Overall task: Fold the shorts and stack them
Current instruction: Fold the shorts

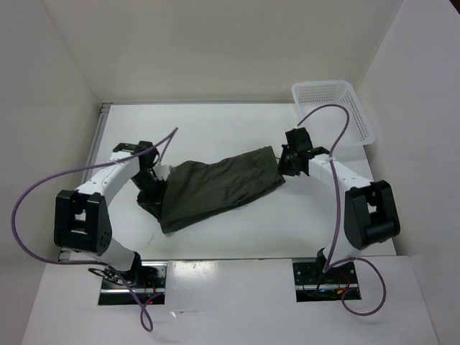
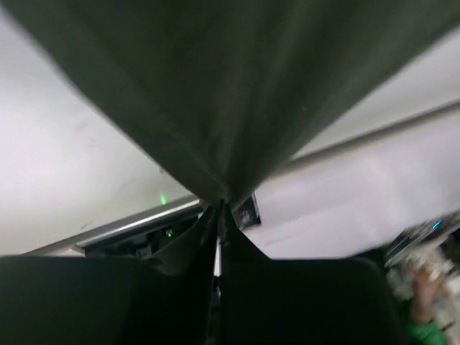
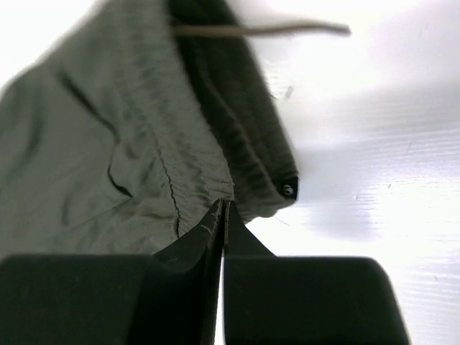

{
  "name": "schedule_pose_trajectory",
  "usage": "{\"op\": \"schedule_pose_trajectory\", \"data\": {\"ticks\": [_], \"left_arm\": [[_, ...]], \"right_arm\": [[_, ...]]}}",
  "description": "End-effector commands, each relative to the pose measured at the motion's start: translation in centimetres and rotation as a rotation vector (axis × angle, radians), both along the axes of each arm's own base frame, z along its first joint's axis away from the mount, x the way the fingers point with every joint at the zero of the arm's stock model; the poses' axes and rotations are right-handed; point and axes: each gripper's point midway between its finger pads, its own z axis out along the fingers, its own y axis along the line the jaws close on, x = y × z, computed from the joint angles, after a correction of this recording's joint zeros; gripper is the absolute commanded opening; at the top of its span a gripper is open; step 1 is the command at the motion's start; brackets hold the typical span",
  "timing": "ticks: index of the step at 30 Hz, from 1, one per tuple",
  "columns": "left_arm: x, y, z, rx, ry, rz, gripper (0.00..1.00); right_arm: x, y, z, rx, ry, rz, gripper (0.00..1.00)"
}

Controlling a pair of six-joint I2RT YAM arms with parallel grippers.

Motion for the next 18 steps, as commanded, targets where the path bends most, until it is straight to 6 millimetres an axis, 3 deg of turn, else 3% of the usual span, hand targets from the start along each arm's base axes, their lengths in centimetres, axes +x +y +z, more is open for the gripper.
{"op": "schedule_pose_trajectory", "data": {"ticks": [1, 4, 6, 8, 9, 10, 12, 13, 15, 18], "left_arm": [[-3.4, -1.6, -0.2, 0.003, 0.127, -0.101, 0.16], [-3.8, -2.1, -0.5, 0.020, 0.138, -0.147, 0.55], [-3.3, -1.9, -0.5, 0.040, 0.116, -0.160, 0.59], [-1.5, -0.4, -1.1, 0.104, 0.043, -0.134, 0.60], [1.2, 0.2, -1.2, 0.119, -0.074, -0.100, 0.60], [4.1, 2.3, -0.6, 0.149, -0.163, -0.014, 0.60], [9.7, 4.6, 1.1, 0.152, -0.376, 0.097, 0.56], [11.4, 6.7, 1.9, 0.165, -0.439, 0.168, 0.56], [14.6, 7.6, 2.5, 0.153, -0.528, 0.198, 0.56], [16.4, 6.8, 0.5, 0.100, -0.511, 0.188, 0.61]], "right_arm": [[-0.8, -1.2, -4.1, -0.032, 0.118, -0.043, 0.01], [-1.4, -1.2, -5.7, -0.038, 0.168, -0.038, 0.34], [-1.3, -0.9, -5.6, -0.020, 0.163, -0.028, 0.59], [-1.1, -0.8, -4.3, -0.005, 0.109, -0.027, 0.64], [-1.1, -0.8, -3.7, 0.001, 0.085, -0.027, 0.67], [-1.0, -0.8, -3.1, 0.008, 0.060, -0.027, 0.69], [-0.8, -0.9, -1.4, 0.020, -0.010, -0.031, 0.76], [-0.9, -0.9, -1.3, 0.018, -0.023, -0.024, 0.78], [-0.3, -0.8, -0.8, 0.022, -0.062, -0.017, 0.80], [0.1, -0.2, -1.0, 0.036, -0.074, 0.028, 0.81]]}}
